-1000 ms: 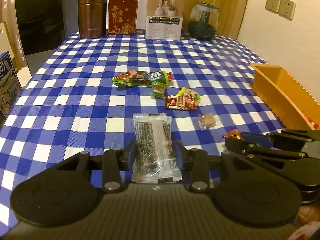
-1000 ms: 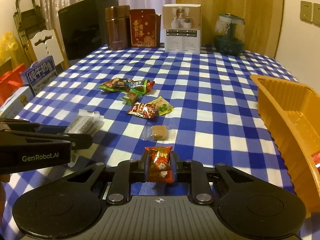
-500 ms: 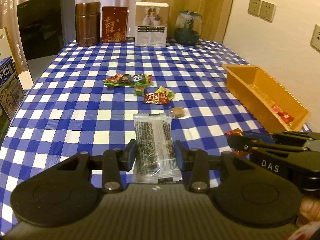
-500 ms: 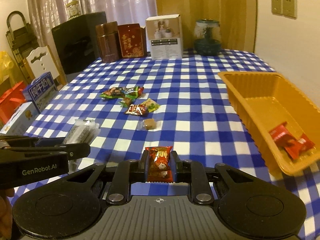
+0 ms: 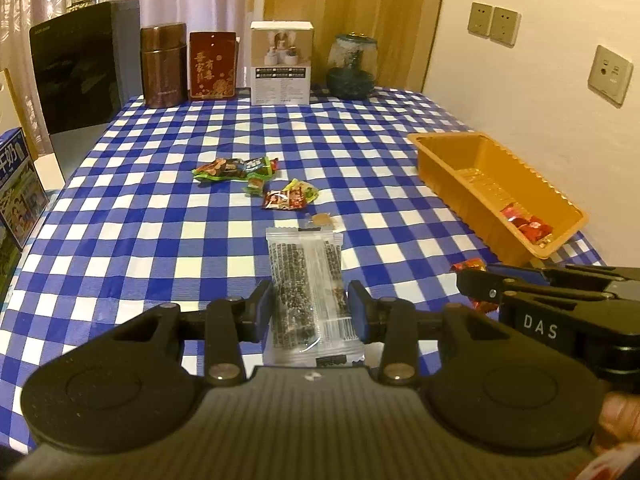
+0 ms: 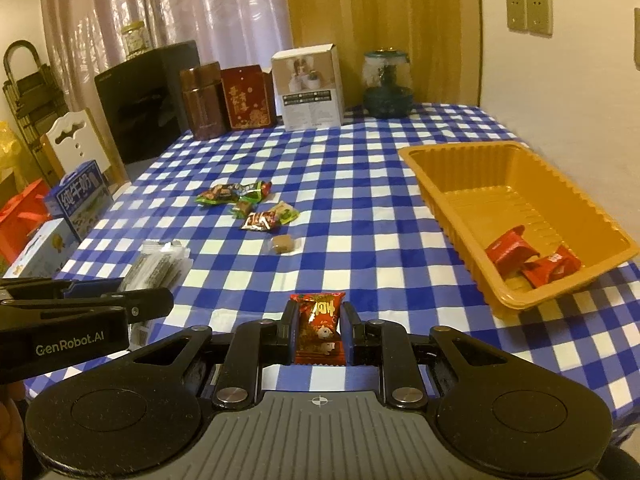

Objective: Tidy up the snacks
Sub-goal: 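Carry the clear packet and red-orange candy over the orange tray with both tools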

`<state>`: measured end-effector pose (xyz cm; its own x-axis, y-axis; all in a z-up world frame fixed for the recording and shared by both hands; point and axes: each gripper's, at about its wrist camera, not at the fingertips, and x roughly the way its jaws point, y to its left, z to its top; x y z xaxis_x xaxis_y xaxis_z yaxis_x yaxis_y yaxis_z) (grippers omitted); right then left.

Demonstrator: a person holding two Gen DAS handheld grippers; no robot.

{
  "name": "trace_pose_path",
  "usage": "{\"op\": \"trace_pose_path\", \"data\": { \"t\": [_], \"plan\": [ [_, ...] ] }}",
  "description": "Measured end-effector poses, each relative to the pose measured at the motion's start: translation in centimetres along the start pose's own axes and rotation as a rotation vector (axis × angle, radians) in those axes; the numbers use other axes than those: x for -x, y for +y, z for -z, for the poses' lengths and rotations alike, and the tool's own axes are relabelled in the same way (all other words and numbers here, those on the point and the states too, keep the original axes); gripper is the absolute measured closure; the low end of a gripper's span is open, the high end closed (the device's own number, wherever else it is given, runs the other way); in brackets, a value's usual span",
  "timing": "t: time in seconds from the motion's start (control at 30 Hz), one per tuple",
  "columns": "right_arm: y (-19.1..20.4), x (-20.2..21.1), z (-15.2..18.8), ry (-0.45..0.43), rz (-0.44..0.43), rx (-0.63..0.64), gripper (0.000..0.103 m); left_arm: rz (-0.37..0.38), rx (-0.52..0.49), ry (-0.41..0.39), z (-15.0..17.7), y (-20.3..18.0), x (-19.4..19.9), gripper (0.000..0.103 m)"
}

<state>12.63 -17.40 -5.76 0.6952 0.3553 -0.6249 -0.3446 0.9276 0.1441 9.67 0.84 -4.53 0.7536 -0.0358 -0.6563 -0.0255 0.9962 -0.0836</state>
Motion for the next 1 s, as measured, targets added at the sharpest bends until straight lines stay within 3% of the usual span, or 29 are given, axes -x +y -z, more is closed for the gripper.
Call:
{"op": "trace_pose_path", "data": {
  "t": [0.6,1.0],
  "plan": [
    [-3.9,3.3,-0.4,-0.025,0.080,-0.084,0.081,0.083,-0.027,0.002,-0.1,-3.1,0.3,0.066],
    [-9.8,5.5,-1.3,-0.063,0.173,-0.171,0.081,0.203,-0.073,-0.008,-2.5,-9.0,-1.8,0.066]
  ]
}}
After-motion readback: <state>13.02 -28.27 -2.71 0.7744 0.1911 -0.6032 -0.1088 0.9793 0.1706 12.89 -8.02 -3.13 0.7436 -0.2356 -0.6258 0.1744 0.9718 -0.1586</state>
